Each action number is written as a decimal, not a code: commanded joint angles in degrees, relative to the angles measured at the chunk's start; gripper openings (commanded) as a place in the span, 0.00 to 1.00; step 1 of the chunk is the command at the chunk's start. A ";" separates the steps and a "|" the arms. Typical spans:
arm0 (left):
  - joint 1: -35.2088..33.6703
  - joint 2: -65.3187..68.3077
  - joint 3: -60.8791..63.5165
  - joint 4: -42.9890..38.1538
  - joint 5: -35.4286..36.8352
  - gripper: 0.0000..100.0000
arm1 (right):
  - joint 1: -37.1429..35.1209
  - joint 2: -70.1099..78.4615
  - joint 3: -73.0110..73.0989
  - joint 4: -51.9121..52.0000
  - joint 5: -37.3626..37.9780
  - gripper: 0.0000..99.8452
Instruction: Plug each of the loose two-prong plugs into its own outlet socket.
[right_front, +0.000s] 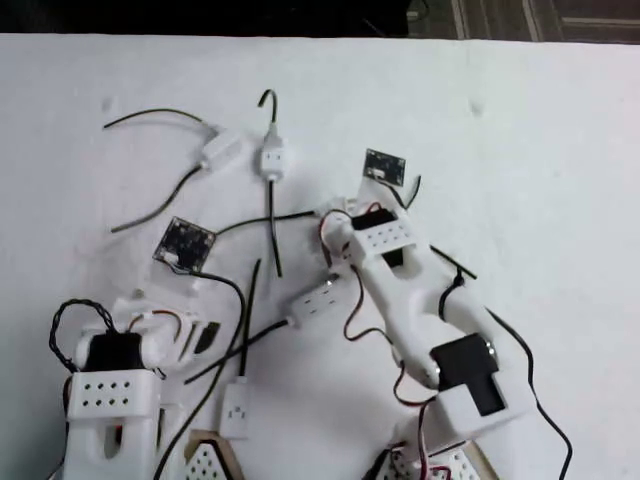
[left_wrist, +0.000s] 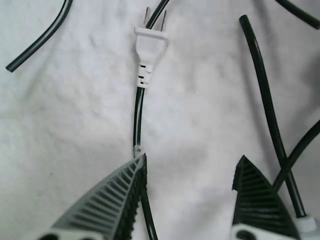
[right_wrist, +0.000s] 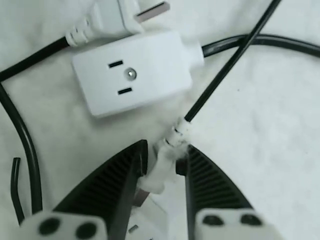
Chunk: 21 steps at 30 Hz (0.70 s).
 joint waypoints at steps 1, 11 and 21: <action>-0.40 -0.75 -0.18 -0.09 -0.62 0.28 | -0.31 1.36 -2.29 1.01 0.09 0.09; -0.40 -0.75 -0.09 -0.09 -0.62 0.28 | -0.75 -9.27 -4.22 8.66 6.95 0.02; -0.22 -1.54 -1.49 -2.02 1.05 0.28 | -0.92 -36.44 -3.78 24.66 24.79 0.02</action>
